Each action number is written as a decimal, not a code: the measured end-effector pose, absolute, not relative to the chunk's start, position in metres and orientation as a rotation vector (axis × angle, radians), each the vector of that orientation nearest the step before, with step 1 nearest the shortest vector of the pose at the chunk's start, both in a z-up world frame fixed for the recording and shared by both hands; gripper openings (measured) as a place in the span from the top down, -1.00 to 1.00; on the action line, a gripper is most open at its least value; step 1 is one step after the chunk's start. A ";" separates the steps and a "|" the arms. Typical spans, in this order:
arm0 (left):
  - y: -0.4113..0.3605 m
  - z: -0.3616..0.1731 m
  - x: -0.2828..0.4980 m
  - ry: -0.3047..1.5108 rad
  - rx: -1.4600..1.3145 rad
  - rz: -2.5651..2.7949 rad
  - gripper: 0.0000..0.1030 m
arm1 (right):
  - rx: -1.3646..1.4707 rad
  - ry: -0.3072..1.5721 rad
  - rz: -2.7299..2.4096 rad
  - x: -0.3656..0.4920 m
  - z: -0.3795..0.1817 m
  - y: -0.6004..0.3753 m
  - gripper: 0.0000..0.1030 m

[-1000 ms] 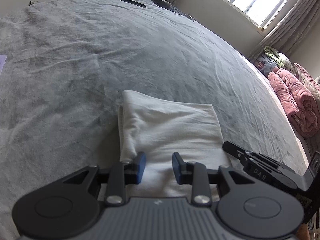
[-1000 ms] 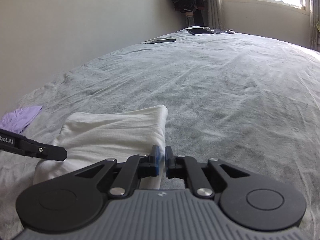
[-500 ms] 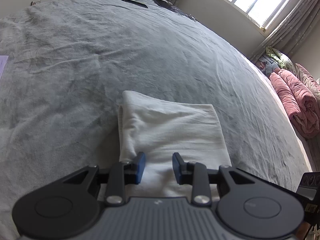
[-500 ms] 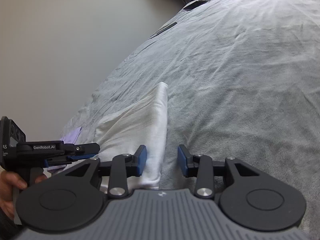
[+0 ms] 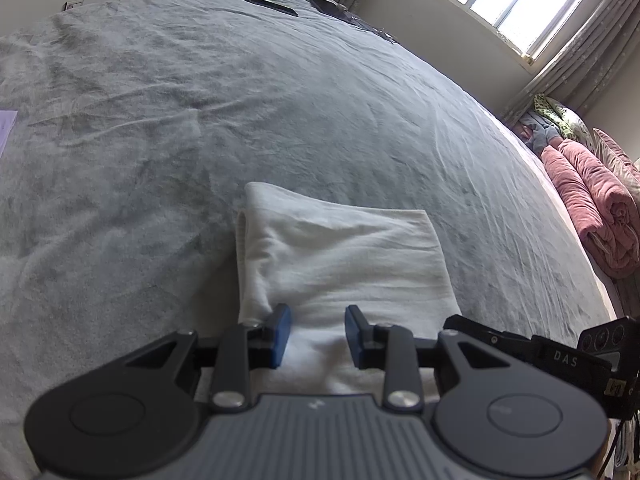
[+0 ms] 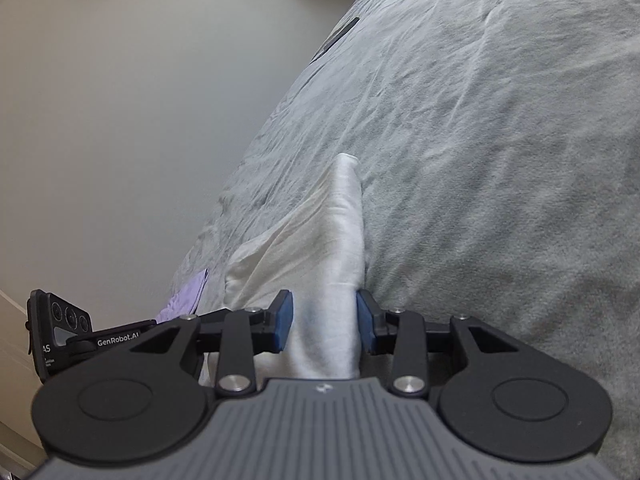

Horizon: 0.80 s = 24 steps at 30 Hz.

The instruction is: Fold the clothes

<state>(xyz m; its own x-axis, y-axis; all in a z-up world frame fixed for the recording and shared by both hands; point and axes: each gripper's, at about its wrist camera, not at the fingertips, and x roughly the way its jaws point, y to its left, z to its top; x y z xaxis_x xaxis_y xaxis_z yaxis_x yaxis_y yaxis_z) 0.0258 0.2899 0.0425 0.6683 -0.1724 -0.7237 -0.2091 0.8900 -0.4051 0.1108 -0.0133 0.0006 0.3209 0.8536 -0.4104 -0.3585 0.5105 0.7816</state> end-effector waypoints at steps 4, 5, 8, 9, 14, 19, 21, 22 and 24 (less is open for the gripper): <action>0.293 0.042 0.026 0.847 -0.505 0.022 0.39 | 0.638 0.918 0.884 0.117 0.000 -0.004 0.31; 0.294 0.042 0.026 0.846 -0.514 0.024 0.39 | 0.640 0.916 0.886 0.117 0.000 -0.001 0.31; 0.297 0.042 0.026 0.845 -0.526 0.026 0.39 | 0.631 0.909 0.881 0.116 0.001 0.003 0.33; 0.297 0.042 0.026 0.844 -0.527 0.027 0.39 | 0.627 0.907 0.869 0.115 0.002 0.003 0.44; 0.300 0.043 0.026 0.844 -0.537 0.029 0.40 | 0.665 0.877 0.828 0.107 -0.001 -0.005 0.66; 0.303 0.044 0.027 0.844 -0.549 0.033 0.39 | 0.556 0.818 0.771 0.092 0.013 0.008 0.66; 0.304 0.045 0.027 0.843 -0.558 0.041 0.39 | 0.541 0.803 0.747 0.087 0.015 0.011 0.67; 0.304 0.045 0.027 0.841 -0.563 0.044 0.39 | 0.532 0.797 0.735 0.086 0.016 0.011 0.68; 0.301 0.050 0.027 0.831 -0.572 0.035 0.32 | 0.508 0.782 0.714 0.083 0.021 0.012 0.70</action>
